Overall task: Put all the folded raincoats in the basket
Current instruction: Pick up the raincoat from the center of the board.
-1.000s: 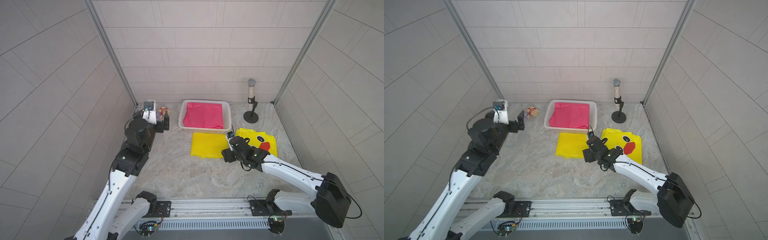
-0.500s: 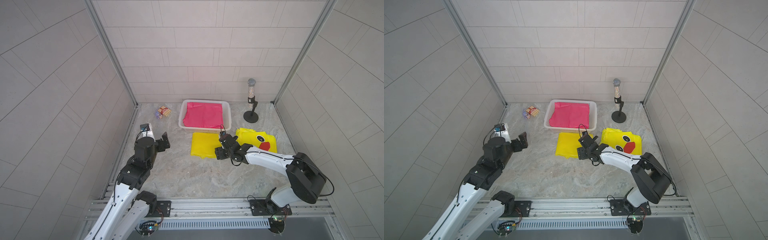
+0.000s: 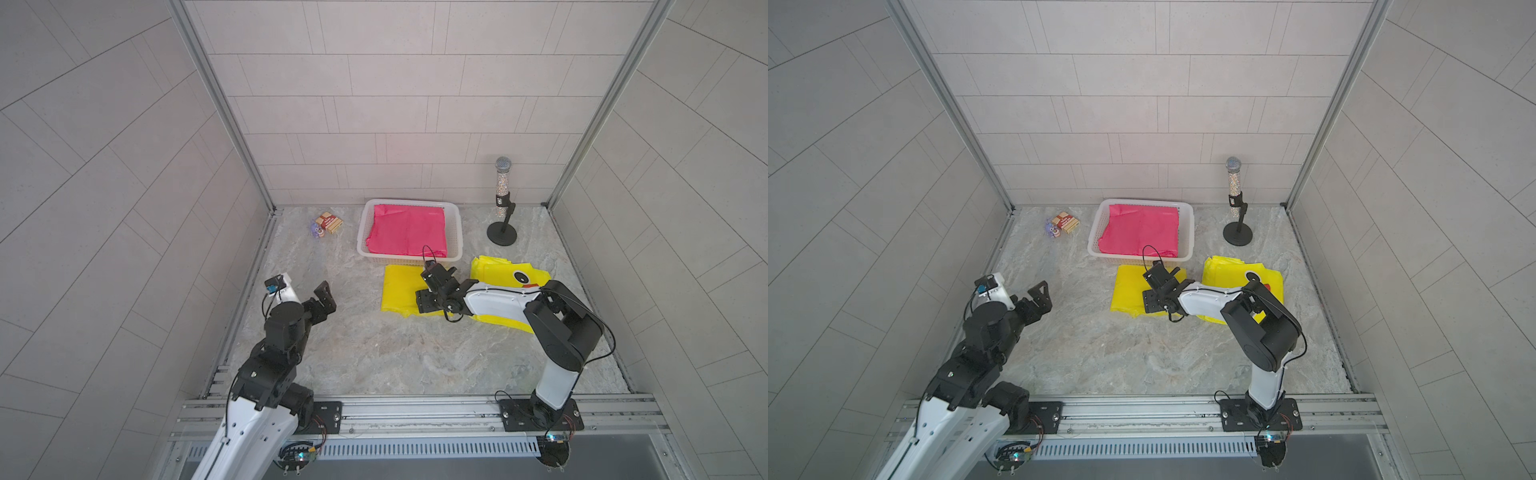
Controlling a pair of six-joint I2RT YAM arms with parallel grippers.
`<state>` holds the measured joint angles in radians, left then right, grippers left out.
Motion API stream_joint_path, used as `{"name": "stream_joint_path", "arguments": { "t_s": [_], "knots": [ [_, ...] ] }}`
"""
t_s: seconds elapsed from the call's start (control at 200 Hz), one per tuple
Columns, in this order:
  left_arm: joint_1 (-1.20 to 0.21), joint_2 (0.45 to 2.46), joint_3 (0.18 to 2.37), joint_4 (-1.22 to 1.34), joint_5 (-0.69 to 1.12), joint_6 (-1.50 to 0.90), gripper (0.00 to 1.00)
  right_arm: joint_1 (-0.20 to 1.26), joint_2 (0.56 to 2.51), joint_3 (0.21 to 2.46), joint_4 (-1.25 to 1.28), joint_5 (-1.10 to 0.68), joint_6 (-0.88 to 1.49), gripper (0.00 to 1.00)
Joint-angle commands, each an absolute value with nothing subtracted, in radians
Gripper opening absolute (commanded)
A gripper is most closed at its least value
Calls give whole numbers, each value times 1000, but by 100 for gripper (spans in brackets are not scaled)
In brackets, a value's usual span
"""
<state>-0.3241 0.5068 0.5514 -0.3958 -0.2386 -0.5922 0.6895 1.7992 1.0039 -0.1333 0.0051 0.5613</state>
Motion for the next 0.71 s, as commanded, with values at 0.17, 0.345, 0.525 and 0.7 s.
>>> {"name": "stream_joint_path", "arguments": {
  "t_s": [0.17,0.345,0.525,0.7],
  "knots": [
    [-351,749,612,-449,-206,-646,100,740,1803,940,-182,2,616,74],
    [-374,726,552,-441,-164,-673,100,806,1720,835,-187,13,641,74],
    [-416,628,456,-458,-92,-719,100,829,1617,847,-271,3,638,76],
    [-452,680,465,-460,-124,-688,100,829,1482,874,-380,74,643,80]
  ]
}}
